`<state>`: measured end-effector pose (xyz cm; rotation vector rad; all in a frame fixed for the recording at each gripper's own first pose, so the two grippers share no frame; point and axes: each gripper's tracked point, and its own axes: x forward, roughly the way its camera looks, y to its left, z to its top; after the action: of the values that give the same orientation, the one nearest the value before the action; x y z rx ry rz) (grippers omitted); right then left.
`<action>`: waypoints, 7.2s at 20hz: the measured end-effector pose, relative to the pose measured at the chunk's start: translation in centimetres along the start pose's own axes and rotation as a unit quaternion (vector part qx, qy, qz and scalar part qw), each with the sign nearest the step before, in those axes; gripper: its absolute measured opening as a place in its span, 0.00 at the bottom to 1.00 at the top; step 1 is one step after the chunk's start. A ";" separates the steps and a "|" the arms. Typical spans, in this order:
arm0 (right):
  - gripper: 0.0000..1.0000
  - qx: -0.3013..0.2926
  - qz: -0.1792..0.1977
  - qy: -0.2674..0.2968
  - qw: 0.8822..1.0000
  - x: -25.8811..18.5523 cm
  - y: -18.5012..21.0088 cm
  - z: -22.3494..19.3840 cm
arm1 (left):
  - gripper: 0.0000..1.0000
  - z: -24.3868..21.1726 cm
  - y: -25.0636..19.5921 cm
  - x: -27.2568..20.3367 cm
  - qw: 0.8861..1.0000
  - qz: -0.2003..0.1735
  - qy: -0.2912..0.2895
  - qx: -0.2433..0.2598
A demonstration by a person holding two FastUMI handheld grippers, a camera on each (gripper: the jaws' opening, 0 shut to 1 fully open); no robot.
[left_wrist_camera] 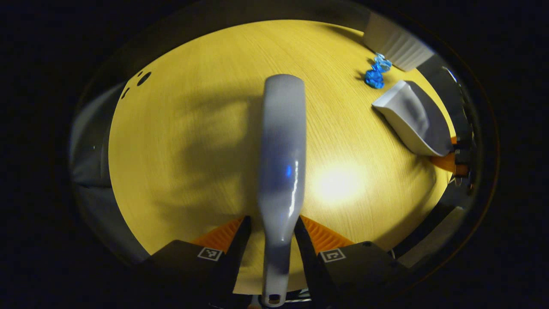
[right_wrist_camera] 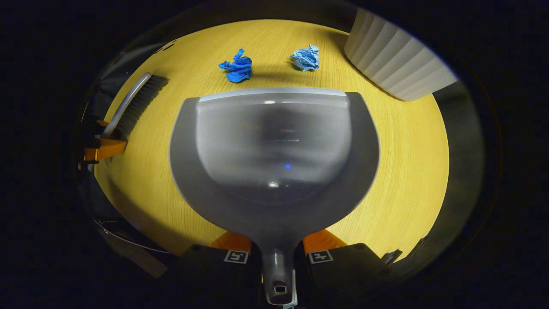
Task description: Pick up the small broom and dustpan from the desktop, sweep the trash into the dustpan with the broom, and then empty the trash into the garbage bin.
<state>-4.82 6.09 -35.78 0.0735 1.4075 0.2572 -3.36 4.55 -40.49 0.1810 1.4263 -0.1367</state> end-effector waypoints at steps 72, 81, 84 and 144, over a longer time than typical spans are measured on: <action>0.31 -0.065 0.044 -0.136 0.988 0.8 -4.7 1.5 | 0.22 15.3 -19.3 -5.0 0.961 -0.183 -0.038 0.203; 0.31 -0.004 0.021 -0.167 0.986 -7.5 -7.8 -0.9 | 0.22 11.8 -9.5 -4.4 0.982 -0.151 -0.112 0.036; 0.31 0.011 -0.016 -0.169 0.985 -12.4 -9.8 -1.1 | 0.22 9.7 -7.4 -2.7 0.983 -0.144 -0.113 0.004; 0.31 0.019 -0.146 -0.114 0.982 -25.8 -19.7 15.7 | 0.23 3.8 -1.6 2.6 0.990 -0.103 -0.096 0.004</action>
<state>9.58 -17.18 -12.28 -0.0702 1.1763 -0.0220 0.40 2.23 -42.65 0.0261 1.2508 -0.3216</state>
